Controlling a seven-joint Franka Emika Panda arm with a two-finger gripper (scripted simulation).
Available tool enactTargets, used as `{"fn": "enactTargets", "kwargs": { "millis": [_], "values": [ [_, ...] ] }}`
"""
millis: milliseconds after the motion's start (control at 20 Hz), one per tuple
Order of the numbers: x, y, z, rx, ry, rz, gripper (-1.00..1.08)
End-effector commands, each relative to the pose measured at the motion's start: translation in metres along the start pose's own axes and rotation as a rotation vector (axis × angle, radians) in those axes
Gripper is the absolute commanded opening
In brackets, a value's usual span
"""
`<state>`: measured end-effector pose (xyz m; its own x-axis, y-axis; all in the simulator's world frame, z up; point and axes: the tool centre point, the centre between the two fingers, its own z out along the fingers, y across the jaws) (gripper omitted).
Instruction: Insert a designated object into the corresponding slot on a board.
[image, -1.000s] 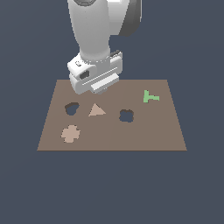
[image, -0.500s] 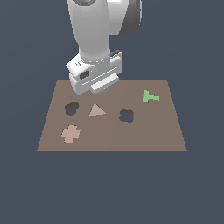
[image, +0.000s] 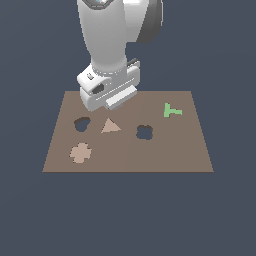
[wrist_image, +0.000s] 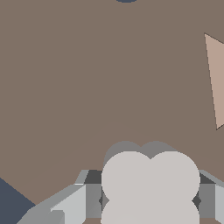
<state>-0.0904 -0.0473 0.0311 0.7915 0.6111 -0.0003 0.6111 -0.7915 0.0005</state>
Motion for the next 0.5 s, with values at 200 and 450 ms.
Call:
{"fn": "enactTargets", "kwargs": {
  "millis": [200, 450],
  "values": [
    [0.024, 0.008, -0.002, -0.001, 0.0, -0.13, -1.0],
    [0.056, 0.013, -0.004, -0.001, 0.0, -0.291, -1.0]
  ]
}}
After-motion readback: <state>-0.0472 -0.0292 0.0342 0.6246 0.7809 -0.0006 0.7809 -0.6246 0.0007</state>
